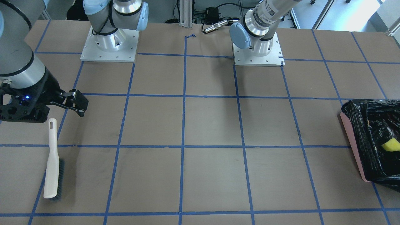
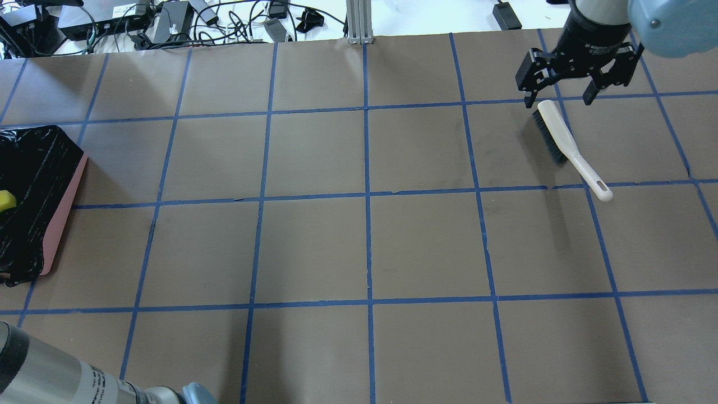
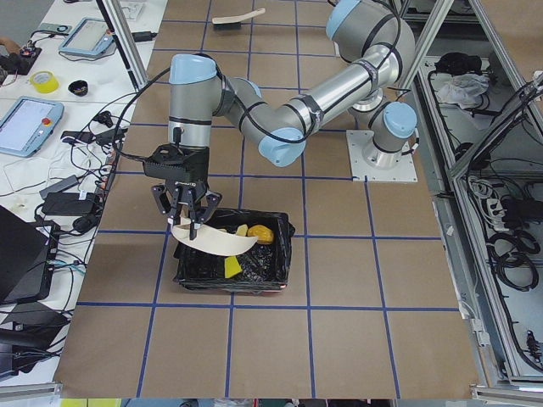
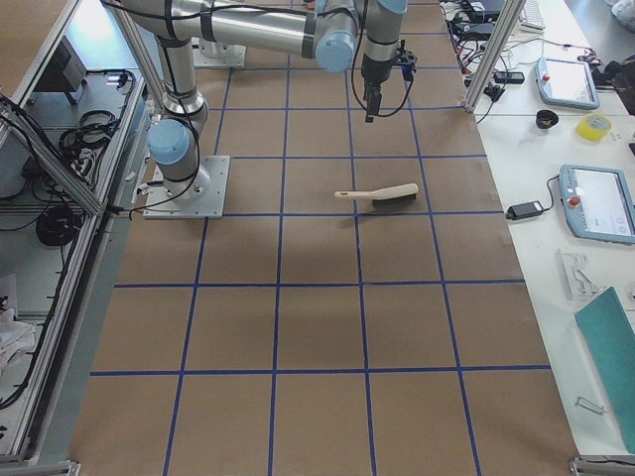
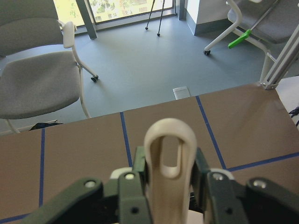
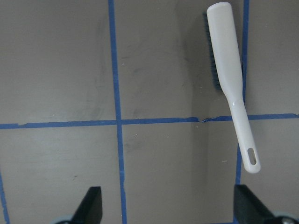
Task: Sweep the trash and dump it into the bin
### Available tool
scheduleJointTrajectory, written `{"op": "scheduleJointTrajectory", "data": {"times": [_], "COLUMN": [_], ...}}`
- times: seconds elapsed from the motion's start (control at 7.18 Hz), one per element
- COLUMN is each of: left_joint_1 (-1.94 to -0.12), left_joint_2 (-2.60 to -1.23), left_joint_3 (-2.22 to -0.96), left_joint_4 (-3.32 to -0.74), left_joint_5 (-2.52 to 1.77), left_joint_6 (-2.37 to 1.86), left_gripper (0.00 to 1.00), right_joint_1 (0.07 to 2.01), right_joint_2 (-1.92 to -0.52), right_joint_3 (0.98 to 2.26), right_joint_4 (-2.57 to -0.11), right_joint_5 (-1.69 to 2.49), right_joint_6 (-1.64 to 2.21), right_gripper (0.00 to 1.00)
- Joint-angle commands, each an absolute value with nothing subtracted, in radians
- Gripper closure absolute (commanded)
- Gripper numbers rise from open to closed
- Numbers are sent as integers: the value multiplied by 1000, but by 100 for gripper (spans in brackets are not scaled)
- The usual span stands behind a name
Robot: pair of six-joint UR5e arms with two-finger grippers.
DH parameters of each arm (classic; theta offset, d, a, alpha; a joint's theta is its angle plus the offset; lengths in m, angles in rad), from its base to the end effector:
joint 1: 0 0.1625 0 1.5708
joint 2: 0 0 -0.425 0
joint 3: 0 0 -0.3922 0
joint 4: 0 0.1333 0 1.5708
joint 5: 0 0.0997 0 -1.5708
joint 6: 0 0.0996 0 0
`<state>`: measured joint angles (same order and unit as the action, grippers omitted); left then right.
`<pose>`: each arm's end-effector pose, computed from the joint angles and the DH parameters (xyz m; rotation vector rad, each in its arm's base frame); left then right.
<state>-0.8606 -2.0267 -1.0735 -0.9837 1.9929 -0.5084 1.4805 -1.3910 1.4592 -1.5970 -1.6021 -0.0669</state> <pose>0.3948 -0.6010 0.5454 -1.6114 1.9975 -0.7726 0.0789 -0.5722 0.4503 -0.0354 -3.1127 -0.0690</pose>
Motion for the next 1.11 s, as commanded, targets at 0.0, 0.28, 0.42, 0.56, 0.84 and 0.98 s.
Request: {"op": "scheduleJointTrajectory", "data": {"times": [0.0,0.28,0.42,0.56,0.84,0.98], "left_joint_1": [-868,-906,-952,-1003,-1022,-1043], "left_joint_2": [-2019,-2028,-2023,-2026,-2034,-2051], "left_joint_3": [-1063,-1066,-1063,-1063,-1062,-1062], "left_joint_4": [-1057,-1115,-1164,-1193,-1291,-1366], "left_joint_5": [1855,1803,1769,1758,1605,1620], "left_joint_6": [-668,-791,-870,-968,-1106,-1111], "left_gripper": [100,100,100,100,100,100], "right_joint_1": [1576,1600,1600,1595,1598,1598], "right_joint_2": [-1405,-1407,-1407,-1407,-1422,-1422], "right_joint_3": [1434,1434,1433,1433,1442,1442], "right_joint_4": [-1554,-1555,-1555,-1554,-1563,-1563], "right_joint_5": [-1592,-1591,-1595,-1595,-1591,-1592], "right_joint_6": [-20,5,5,2,-3,-5], "right_gripper": [0,0,0,0,0,0]}}
